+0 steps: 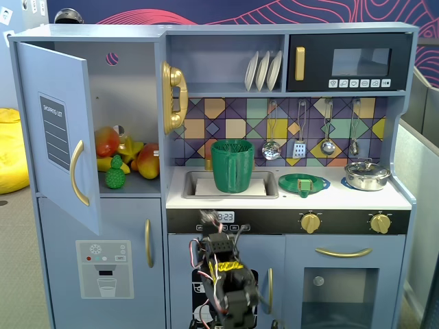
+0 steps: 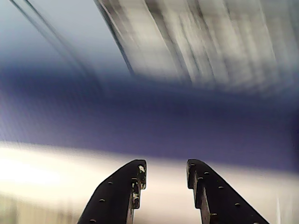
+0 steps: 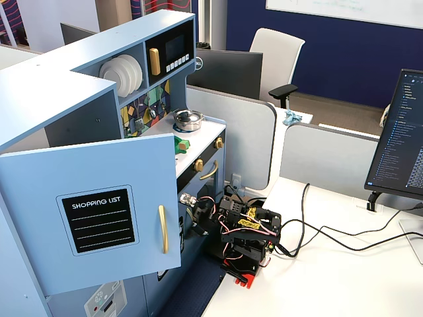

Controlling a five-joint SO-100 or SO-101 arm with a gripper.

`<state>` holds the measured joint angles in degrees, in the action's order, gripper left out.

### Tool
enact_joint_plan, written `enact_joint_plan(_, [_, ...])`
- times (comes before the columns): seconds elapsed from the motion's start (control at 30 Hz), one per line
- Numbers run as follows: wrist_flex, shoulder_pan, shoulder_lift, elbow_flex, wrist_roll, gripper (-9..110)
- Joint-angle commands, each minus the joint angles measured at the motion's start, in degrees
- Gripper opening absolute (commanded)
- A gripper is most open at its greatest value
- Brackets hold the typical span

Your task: Pick up the green pineapple from the left cabinet and place it in the green recipient

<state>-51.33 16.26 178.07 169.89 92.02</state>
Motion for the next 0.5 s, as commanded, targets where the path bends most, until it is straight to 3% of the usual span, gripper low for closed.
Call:
enact_joint_plan(0.0, [20.39, 7.38, -7.03, -9.05, 2.55, 0])
enact_joint_plan(0.13, [31.99, 12.30, -15.91, -16.87, 2.64, 7])
enact_joint_plan(0.27, [35.95, 14.24, -22.76, -23.55, 6.06, 12])
enact_joint_plan(0.37, [37.88, 14.50, -25.22, -27.69, -1.05, 23])
enact_joint_plan(0.47, [43.24, 16.44, -28.39, -30.06, -0.44, 22])
